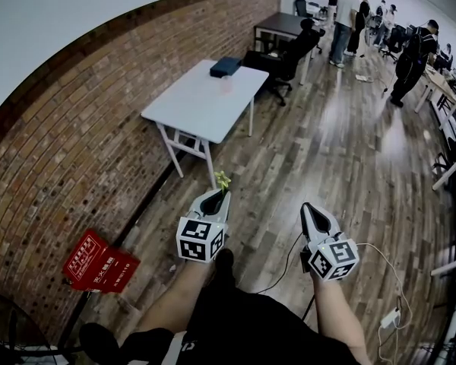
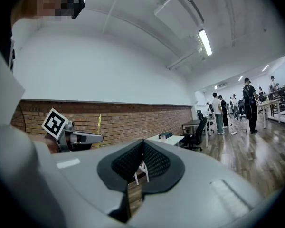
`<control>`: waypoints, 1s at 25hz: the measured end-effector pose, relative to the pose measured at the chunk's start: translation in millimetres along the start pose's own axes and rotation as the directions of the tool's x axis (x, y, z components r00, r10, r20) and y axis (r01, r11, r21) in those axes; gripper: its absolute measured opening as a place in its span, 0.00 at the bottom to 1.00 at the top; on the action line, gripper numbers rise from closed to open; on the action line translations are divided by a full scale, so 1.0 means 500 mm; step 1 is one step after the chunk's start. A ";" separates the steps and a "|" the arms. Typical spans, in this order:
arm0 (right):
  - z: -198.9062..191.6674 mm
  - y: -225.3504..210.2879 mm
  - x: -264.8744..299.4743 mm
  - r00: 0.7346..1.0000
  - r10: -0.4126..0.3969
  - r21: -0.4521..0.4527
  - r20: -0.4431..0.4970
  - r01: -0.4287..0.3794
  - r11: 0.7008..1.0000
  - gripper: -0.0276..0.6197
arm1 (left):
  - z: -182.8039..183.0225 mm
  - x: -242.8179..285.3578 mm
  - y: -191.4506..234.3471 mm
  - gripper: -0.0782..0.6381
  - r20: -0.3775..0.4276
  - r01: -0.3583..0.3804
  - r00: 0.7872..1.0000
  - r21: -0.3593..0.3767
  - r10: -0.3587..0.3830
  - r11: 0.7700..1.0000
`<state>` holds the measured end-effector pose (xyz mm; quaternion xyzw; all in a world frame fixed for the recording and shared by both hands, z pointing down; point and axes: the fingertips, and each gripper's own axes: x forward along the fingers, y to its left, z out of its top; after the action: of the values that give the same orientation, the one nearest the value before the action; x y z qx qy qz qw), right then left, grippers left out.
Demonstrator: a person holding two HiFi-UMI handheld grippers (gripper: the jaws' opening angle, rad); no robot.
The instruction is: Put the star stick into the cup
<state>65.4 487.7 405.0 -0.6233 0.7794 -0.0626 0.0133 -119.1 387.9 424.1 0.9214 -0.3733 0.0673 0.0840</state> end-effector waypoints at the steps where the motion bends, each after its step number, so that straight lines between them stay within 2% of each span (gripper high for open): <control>1: -0.002 -0.006 0.008 1.000 -0.001 0.004 -0.001 0.001 1.000 0.04 | -0.002 0.011 0.005 0.14 -0.003 0.003 1.000 -0.001 -0.003 1.000; 11: -0.016 -0.089 0.181 0.999 -0.028 0.030 -0.023 0.029 0.999 0.04 | 0.016 0.191 0.123 0.14 -0.007 0.043 0.999 -0.018 -0.043 0.999; 18: -0.004 -0.134 0.410 0.998 -0.031 0.048 -0.046 0.033 0.998 0.04 | 0.050 0.351 0.274 0.14 -0.033 0.071 0.997 -0.022 -0.072 0.997; 25: -0.007 -0.140 0.634 0.997 0.000 0.056 -0.077 0.005 0.998 0.04 | 0.088 0.480 0.425 0.14 -0.044 0.087 0.995 -0.017 -0.087 0.996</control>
<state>62.3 164.7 434.4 -0.6207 0.7764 -0.1087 0.0007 -93.9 66.0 448.3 0.9345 -0.3312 0.0816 0.1021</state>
